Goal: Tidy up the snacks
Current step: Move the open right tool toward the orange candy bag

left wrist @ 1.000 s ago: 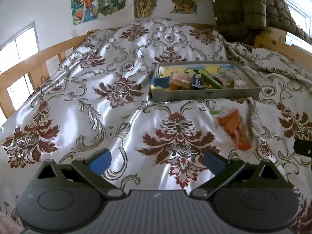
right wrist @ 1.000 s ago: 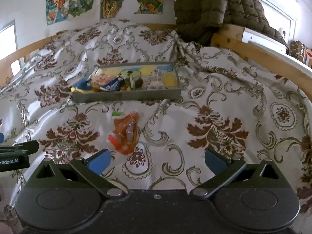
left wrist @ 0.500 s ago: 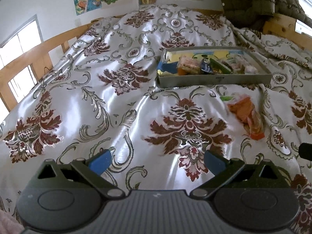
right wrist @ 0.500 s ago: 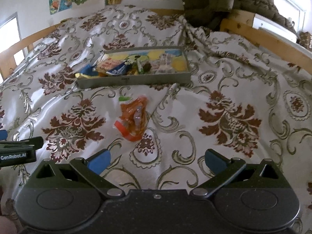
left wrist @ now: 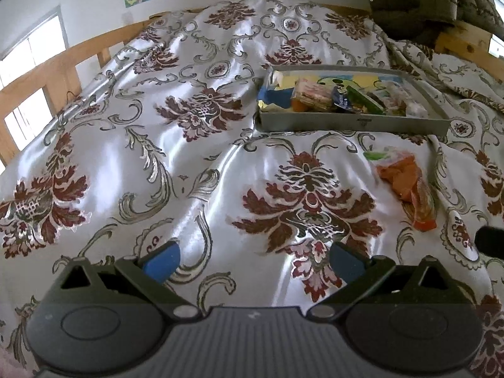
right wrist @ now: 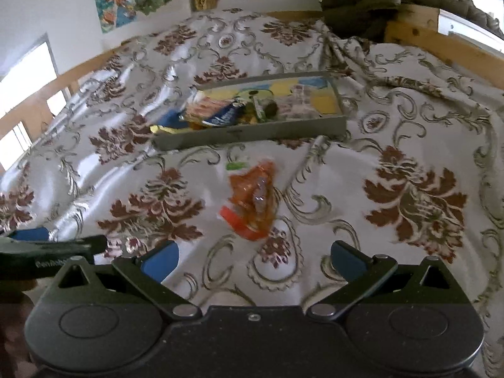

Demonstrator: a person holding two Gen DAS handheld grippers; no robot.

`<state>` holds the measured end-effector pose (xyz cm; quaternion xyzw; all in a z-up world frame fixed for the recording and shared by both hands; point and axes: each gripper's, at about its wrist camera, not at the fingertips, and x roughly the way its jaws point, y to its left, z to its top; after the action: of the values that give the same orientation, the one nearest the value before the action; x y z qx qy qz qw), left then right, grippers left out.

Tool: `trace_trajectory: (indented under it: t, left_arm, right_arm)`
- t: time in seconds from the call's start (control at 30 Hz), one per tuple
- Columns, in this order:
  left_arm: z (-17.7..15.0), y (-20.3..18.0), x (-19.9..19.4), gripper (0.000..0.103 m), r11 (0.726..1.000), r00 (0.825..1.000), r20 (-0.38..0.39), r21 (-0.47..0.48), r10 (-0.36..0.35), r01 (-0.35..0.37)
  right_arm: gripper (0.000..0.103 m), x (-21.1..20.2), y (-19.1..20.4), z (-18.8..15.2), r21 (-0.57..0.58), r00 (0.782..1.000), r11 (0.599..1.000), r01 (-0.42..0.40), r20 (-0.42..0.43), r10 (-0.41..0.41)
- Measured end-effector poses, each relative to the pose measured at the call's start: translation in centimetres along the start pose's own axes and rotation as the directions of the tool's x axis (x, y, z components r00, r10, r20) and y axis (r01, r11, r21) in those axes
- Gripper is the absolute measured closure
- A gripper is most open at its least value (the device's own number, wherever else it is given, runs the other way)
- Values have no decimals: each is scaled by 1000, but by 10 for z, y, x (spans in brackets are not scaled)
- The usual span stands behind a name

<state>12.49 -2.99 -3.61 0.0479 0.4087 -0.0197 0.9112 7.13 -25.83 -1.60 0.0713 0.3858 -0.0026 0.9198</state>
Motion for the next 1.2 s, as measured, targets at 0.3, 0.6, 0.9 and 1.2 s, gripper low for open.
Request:
trace_trajectory:
  t: [0.3, 0.6, 0.9, 1.2]
  left_arm:
    - [13, -1, 18, 0, 1000, 1000, -7, 4, -8, 8]
    - [27, 0, 37, 0, 999, 1000, -7, 27, -19, 19]
    - [50, -7, 58, 0, 994, 995, 4, 50, -101, 101]
    - [63, -5, 82, 0, 984, 985, 22, 47, -174, 173]
  right_arm:
    - [1, 15, -15, 12, 4, 999, 999, 32, 3, -32]
    - [1, 30, -20, 24, -94, 994, 991, 92, 72, -85]
    - [1, 50, -24, 30, -150, 992, 984, 98, 89, -86]
    - [1, 58, -25, 31, -238, 995, 967, 92, 67, -78]
